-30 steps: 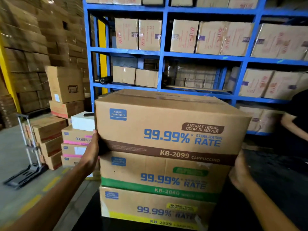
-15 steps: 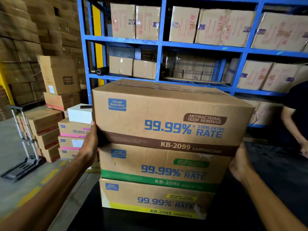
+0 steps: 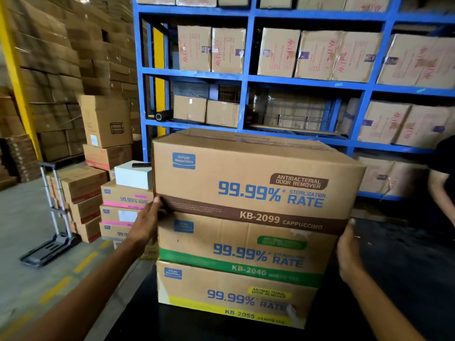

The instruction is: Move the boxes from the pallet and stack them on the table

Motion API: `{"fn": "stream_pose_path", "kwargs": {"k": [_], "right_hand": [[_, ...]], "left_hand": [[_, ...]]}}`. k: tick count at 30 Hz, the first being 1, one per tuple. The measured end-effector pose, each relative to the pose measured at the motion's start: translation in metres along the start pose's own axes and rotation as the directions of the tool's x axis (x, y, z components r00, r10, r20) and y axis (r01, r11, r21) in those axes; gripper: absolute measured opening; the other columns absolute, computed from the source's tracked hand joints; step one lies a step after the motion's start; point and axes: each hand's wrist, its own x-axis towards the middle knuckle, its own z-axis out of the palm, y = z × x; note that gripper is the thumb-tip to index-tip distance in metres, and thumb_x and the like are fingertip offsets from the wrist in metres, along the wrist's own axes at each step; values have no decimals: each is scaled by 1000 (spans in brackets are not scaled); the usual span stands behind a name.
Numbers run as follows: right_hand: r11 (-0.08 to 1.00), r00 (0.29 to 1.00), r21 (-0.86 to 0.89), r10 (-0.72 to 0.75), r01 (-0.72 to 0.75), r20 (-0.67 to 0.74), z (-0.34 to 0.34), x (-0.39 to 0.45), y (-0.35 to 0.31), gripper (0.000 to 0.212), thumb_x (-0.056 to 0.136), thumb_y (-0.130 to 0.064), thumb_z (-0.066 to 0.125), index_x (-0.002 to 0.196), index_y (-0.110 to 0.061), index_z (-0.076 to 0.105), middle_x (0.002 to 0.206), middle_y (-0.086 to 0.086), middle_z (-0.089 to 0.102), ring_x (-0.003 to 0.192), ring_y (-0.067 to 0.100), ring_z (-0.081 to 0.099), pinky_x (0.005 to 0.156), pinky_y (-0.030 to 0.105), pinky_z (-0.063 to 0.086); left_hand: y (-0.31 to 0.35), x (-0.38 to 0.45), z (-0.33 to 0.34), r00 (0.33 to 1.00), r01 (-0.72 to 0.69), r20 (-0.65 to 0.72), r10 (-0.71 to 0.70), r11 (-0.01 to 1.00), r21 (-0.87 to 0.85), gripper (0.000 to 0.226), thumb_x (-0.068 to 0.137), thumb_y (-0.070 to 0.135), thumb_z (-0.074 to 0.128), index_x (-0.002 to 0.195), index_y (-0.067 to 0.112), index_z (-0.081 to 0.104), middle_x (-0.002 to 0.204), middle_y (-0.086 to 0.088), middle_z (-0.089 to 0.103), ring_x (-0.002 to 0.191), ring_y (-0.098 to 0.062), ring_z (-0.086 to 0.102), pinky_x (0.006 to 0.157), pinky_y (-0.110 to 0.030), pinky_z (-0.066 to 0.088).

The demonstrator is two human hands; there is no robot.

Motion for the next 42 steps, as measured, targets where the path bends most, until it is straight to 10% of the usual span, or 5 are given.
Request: {"fn": "stream_pose_path", "kwargs": {"k": [10, 14, 23, 29, 42], "right_hand": [[985, 987, -132, -96, 113, 131, 10, -101, 51, 55, 98, -37, 40, 142, -5, 33, 128, 21, 52, 102, 33, 58, 78, 34, 48], [965, 906, -210, -55, 157, 420, 44, -171, 82, 57, 89, -39, 50, 138, -10, 42, 139, 17, 48, 124, 34, 48, 102, 44, 41], [935, 331, -130, 15, 329, 944, 162, -371, 117, 38, 95, -23, 54, 128, -6, 52, 131, 15, 57, 117, 24, 54, 91, 27, 37], [910, 59, -75, 56, 408, 997, 233, -469, 130, 43, 96, -27, 51, 135, -8, 48, 138, 8, 51, 128, 22, 48, 100, 29, 36], [847, 56, -189, 186, 497, 981, 361, -497, 197, 51, 95, -37, 51, 138, -11, 45, 145, 9, 46, 133, 24, 43, 104, 36, 36]], "left_hand": [[-6, -141, -30, 997, 64, -67, -49, 970, 234, 42, 100, 37, 41, 138, 20, 45, 123, 7, 45, 119, -18, 47, 92, -34, 38], [-33, -222, -80, 979, 166, -172, -109, 915, 368, 44, 100, 35, 41, 140, 18, 43, 137, 2, 47, 118, -14, 45, 96, -27, 34], [-73, -413, -266, 792, 390, -584, -175, 882, 265, 33, 97, 36, 48, 125, 19, 51, 124, -5, 59, 99, -14, 56, 86, -19, 44], [-95, -493, -358, 645, 450, -715, -269, 890, 71, 31, 90, 49, 52, 110, 27, 61, 112, -24, 62, 104, -45, 59, 96, -61, 46], [-162, -426, -422, 551, 500, -725, -413, 859, -110, 28, 95, 40, 50, 118, 27, 58, 118, -4, 64, 111, -18, 60, 98, -40, 49]]}}
